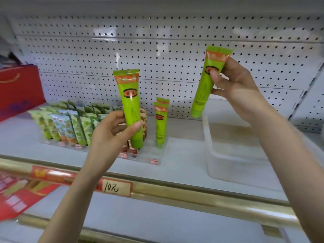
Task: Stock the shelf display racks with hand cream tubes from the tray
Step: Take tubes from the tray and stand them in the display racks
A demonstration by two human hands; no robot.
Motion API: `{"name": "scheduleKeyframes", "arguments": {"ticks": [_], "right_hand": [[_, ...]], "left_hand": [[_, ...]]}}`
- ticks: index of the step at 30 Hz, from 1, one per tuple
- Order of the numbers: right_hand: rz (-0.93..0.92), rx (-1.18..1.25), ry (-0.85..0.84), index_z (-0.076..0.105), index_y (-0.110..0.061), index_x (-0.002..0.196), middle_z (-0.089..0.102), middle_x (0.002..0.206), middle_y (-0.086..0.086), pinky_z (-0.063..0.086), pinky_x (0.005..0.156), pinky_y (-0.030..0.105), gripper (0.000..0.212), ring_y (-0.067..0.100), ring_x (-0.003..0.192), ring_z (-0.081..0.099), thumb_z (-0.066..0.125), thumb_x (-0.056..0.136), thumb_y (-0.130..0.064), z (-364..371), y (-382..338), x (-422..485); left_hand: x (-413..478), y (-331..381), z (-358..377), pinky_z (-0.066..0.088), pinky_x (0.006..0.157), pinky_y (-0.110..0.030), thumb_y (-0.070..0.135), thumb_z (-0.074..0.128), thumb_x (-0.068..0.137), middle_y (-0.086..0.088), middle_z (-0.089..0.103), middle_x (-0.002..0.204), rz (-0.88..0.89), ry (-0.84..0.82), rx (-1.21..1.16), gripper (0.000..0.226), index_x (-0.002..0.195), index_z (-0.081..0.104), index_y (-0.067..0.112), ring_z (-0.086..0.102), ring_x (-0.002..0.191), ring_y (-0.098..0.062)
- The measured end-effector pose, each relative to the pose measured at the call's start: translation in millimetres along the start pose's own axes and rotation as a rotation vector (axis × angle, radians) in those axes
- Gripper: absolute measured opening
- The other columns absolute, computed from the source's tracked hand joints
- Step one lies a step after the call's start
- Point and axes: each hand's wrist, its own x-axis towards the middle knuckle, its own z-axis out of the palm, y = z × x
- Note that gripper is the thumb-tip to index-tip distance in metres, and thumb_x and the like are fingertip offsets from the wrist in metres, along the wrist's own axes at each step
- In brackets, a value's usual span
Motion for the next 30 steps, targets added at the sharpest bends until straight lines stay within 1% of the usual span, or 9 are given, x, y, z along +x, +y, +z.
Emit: {"name": "scheduleKeyframes", "arguments": {"ticks": [4, 7, 11, 14, 16, 20, 25, 27, 30], "right_hand": [[-0.006, -0.036, 0.056, 0.053, -0.019, 0.107, 0.06, 0.097, -0.009, 0.055, 0.079, 0.031, 0.016, 0.006, 0.079, 0.061, 0.053, 0.094, -0.009, 38, 0, -11], [0.03, -0.056, 0.085, 0.053, -0.02, 0.1, 0.061, 0.096, -0.008, 0.054, 0.071, 0.023, 0.015, 0.001, 0.073, 0.062, 0.054, 0.093, -0.007, 67, 12, -22], [0.093, -0.04, 0.175, 0.052, -0.023, 0.098, 0.062, 0.1, -0.002, 0.055, 0.081, 0.037, 0.019, 0.018, 0.094, 0.06, 0.056, 0.091, -0.006, 97, 39, -35], [0.111, -0.039, 0.229, 0.051, -0.018, 0.104, 0.061, 0.105, 0.005, 0.053, 0.085, 0.04, 0.019, 0.022, 0.098, 0.06, 0.057, 0.091, -0.006, 111, 54, -42], [0.112, -0.059, 0.235, 0.052, -0.021, 0.103, 0.062, 0.108, 0.009, 0.052, 0.089, 0.044, 0.018, 0.024, 0.101, 0.061, 0.059, 0.09, -0.01, 118, 60, -45], [0.133, -0.149, 0.278, 0.055, -0.024, 0.102, 0.064, 0.108, 0.005, 0.05, 0.091, 0.051, 0.018, 0.027, 0.103, 0.062, 0.061, 0.085, -0.02, 130, 69, -47], [0.136, -0.201, 0.324, 0.055, -0.017, 0.106, 0.064, 0.109, 0.008, 0.049, 0.09, 0.053, 0.021, 0.028, 0.103, 0.061, 0.061, 0.087, -0.02, 138, 77, -47], [0.144, -0.216, 0.317, 0.055, -0.023, 0.103, 0.063, 0.108, 0.005, 0.048, 0.091, 0.053, 0.016, 0.028, 0.104, 0.06, 0.06, 0.089, -0.016, 140, 79, -46], [0.155, -0.236, 0.308, 0.053, -0.031, 0.099, 0.062, 0.105, -0.004, 0.049, 0.091, 0.052, 0.02, 0.026, 0.105, 0.06, 0.059, 0.091, -0.014, 142, 79, -45]], "left_hand": [[6, -5, -18, 0.053, 0.077, -0.024, 0.034, 0.067, 0.068, 0.008, 0.071, 0.093, -0.004, -0.039, 0.019, 0.031, 0.097, 0.063, 0.022, 0.067, 0.089, -0.011], [12, -10, -31, 0.054, 0.076, -0.022, 0.033, 0.067, 0.069, 0.013, 0.071, 0.092, 0.004, -0.092, 0.008, 0.029, 0.096, 0.062, 0.024, 0.067, 0.087, -0.009], [20, -18, -43, 0.054, 0.076, -0.021, 0.034, 0.067, 0.068, 0.014, 0.072, 0.091, 0.005, -0.137, -0.024, 0.029, 0.096, 0.062, 0.025, 0.068, 0.087, -0.008], [23, -24, -50, 0.053, 0.074, -0.02, 0.033, 0.067, 0.068, 0.014, 0.071, 0.09, -0.006, -0.182, -0.05, 0.026, 0.094, 0.062, 0.027, 0.068, 0.087, -0.008], [25, -28, -54, 0.053, 0.075, -0.022, 0.032, 0.068, 0.069, 0.012, 0.072, 0.092, -0.009, -0.201, -0.061, 0.027, 0.094, 0.062, 0.026, 0.068, 0.087, -0.01], [29, -33, -67, 0.053, 0.078, -0.022, 0.032, 0.068, 0.071, 0.01, 0.071, 0.096, 0.0, -0.24, -0.056, 0.032, 0.1, 0.062, 0.019, 0.067, 0.09, -0.01], [31, -34, -78, 0.053, 0.079, -0.021, 0.036, 0.067, 0.068, 0.015, 0.071, 0.096, 0.004, -0.252, -0.072, 0.034, 0.099, 0.062, 0.023, 0.066, 0.091, -0.007], [31, -34, -81, 0.053, 0.079, -0.021, 0.036, 0.066, 0.068, 0.017, 0.07, 0.094, 0.007, -0.255, -0.073, 0.033, 0.098, 0.062, 0.024, 0.066, 0.09, -0.005], [32, -35, -82, 0.052, 0.078, -0.018, 0.036, 0.066, 0.068, 0.02, 0.07, 0.093, 0.01, -0.257, -0.078, 0.032, 0.098, 0.061, 0.026, 0.066, 0.089, -0.002]]}}
